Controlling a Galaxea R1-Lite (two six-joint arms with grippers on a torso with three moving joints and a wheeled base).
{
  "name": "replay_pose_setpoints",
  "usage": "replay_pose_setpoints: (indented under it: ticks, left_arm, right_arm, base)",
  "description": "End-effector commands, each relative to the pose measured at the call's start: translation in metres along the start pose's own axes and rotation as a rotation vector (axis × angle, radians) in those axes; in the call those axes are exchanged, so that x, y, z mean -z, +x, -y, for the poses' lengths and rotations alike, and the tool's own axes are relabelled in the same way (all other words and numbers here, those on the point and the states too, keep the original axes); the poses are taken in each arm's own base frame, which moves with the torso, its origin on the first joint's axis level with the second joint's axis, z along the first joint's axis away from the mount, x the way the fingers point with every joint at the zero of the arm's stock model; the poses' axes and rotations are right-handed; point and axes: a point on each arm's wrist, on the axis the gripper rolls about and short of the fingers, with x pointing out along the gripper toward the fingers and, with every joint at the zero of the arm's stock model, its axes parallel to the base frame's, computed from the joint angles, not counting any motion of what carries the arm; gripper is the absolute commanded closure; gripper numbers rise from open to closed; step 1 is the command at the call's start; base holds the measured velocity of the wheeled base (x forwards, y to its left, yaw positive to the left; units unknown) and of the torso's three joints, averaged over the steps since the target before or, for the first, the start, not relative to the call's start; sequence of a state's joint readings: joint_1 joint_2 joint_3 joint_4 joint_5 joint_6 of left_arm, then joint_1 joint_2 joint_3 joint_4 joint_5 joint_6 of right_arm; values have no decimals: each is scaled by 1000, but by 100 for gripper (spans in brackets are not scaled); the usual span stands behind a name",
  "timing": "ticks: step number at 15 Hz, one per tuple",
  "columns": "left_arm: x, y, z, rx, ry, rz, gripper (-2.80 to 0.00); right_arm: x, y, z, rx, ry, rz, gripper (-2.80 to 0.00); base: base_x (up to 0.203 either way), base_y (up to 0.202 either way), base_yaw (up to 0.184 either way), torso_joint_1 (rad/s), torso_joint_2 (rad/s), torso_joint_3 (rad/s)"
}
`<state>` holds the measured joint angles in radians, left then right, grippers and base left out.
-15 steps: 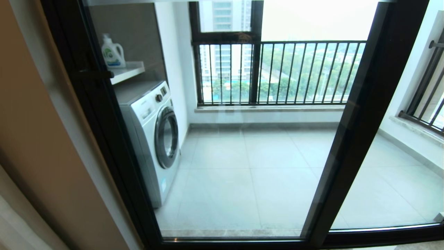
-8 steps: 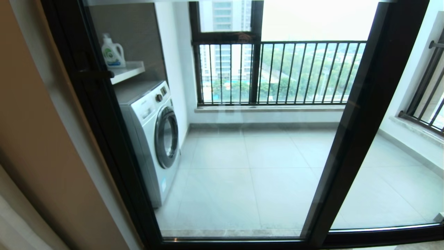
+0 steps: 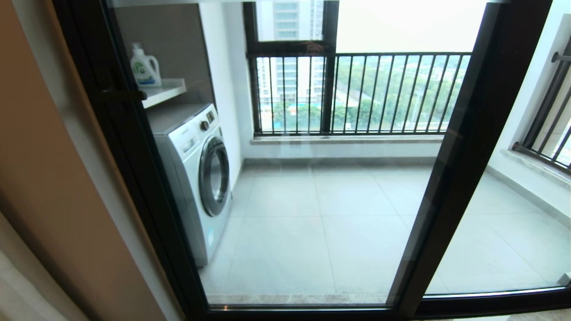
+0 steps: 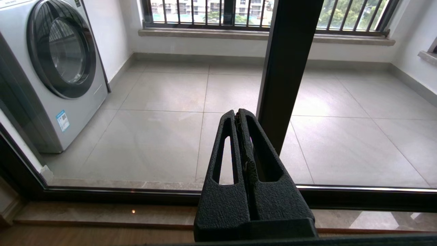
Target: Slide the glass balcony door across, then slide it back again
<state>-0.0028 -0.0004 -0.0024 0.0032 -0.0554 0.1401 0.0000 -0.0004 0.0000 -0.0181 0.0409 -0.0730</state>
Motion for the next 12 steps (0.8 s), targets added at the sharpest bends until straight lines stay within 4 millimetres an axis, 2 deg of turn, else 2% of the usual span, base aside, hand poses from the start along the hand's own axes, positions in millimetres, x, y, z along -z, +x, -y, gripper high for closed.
replay_pose_setpoints:
  ticks: [1,4,12]
  left_arm:
    - [1,0,0,-2,-60,-9,0]
    - [1,0,-1,-55,-132,-8,0]
    - [1,0,-1,-55,-132,-9,0]
  right_arm:
    - [3,1,0,-1,-1,-9,0]
    - [3,1,0,-1,-1,-9,0]
    - [2,1,0,16,23,-10,0]
  base:
    - [0,0,0,0,0,0]
    - [0,0,0,0,0,0]
    - [0,0,0,0,0,0]
